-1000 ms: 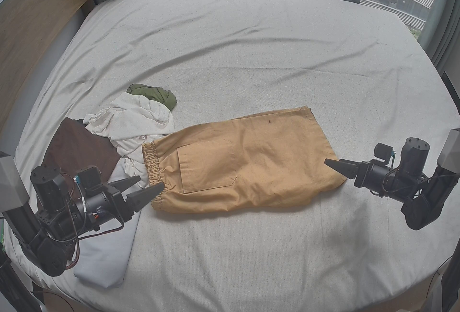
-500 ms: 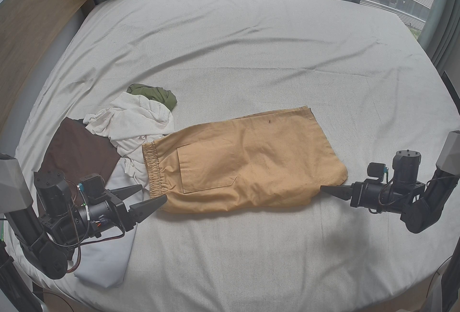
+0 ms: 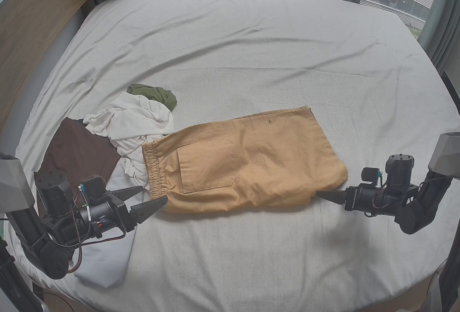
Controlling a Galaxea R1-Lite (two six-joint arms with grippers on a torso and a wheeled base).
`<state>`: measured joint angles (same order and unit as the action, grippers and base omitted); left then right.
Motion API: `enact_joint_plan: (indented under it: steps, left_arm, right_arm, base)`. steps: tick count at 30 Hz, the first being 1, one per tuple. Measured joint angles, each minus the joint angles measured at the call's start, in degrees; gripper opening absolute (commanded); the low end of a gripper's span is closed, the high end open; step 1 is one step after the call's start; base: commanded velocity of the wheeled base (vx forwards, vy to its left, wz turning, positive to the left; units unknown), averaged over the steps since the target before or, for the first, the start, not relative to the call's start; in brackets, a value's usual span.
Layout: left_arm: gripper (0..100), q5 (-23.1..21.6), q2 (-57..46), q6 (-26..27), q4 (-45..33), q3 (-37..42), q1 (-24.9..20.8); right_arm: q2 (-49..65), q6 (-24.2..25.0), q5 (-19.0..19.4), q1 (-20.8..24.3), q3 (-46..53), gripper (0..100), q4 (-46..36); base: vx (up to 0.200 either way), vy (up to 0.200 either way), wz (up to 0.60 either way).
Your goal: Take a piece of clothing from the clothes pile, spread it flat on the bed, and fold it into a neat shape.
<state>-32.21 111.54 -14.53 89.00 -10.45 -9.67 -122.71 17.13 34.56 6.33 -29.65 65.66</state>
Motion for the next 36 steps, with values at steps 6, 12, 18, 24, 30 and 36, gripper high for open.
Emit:
enact_joint_plan:
  steps: [6,12,18,24,30,36]
  left_arm:
    - [100,0.0,0.0,0.0,0.0,0.0,0.0]
    - [100,0.0,0.1,0.0,0.0,0.0,0.1]
    - [100,0.0,0.0,0.0,0.0,-0.1,0.1]
    - [100,0.0,0.0,0.0,0.0,-0.1,0.2]
    - [100,0.0,0.0,-0.1,0.0,-0.2,0.2]
    - [100,0.0,-0.2,-0.1,0.0,-0.3,0.3]
  right_arm:
    - [-2.6,0.4,-1.3,1.4,-1.5,100,2.3]
    - [-6.0,2.4,-2.1,2.9,-2.6,100,8.9]
    - [-8.8,6.9,-4.5,5.2,-4.2,100,14.3]
    - [-11.6,8.4,-5.4,6.9,-6.2,100,16.9]
    - [-13.1,10.8,-7.4,8.4,-8.4,100,17.4]
    - [-14.6,12.4,-8.6,9.8,-9.7,100,20.1]
  base:
    - [0.0,0.0,0.0]
    - [0.0,0.0,0.0]
    - [0.0,0.0,0.0]
    - [0.0,0.0,0.0]
    - [0.0,0.0,0.0]
    - [0.0,0.0,0.0]
